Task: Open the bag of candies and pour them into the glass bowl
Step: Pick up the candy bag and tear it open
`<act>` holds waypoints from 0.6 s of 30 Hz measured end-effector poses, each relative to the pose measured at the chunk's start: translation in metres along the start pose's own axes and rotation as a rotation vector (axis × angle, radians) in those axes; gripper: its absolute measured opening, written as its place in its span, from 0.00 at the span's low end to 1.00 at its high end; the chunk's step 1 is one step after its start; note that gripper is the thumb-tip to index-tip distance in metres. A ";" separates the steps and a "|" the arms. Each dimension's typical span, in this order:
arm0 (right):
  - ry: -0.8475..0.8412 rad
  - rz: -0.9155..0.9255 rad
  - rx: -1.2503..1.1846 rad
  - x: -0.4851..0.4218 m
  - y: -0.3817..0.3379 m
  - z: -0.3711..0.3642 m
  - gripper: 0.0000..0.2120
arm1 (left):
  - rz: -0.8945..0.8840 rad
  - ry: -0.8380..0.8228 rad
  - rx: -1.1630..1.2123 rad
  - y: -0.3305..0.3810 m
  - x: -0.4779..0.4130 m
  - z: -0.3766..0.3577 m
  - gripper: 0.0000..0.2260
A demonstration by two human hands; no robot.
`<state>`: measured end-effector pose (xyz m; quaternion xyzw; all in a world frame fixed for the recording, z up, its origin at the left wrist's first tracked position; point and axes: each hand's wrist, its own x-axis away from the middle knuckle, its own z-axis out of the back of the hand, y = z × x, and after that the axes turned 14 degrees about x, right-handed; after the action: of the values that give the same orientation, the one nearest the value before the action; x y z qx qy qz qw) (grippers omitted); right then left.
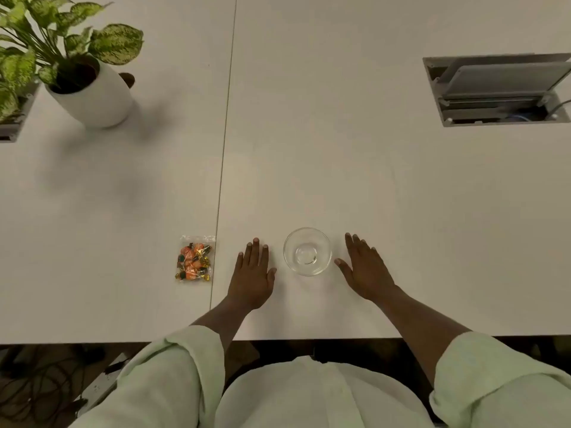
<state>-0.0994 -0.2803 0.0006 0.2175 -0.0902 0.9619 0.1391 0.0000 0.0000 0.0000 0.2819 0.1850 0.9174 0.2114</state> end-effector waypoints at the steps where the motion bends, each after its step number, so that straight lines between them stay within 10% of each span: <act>1: -0.019 0.003 0.008 0.001 -0.001 -0.002 0.36 | 0.009 -0.019 -0.024 -0.001 0.001 -0.002 0.30; 18: -0.003 -0.097 -0.138 -0.018 -0.007 0.025 0.30 | 0.027 -0.009 -0.030 -0.005 -0.015 0.025 0.24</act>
<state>-0.0721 -0.2833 0.0155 0.2132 -0.1459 0.9451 0.2000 0.0272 0.0020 0.0106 0.2851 0.1666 0.9216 0.2040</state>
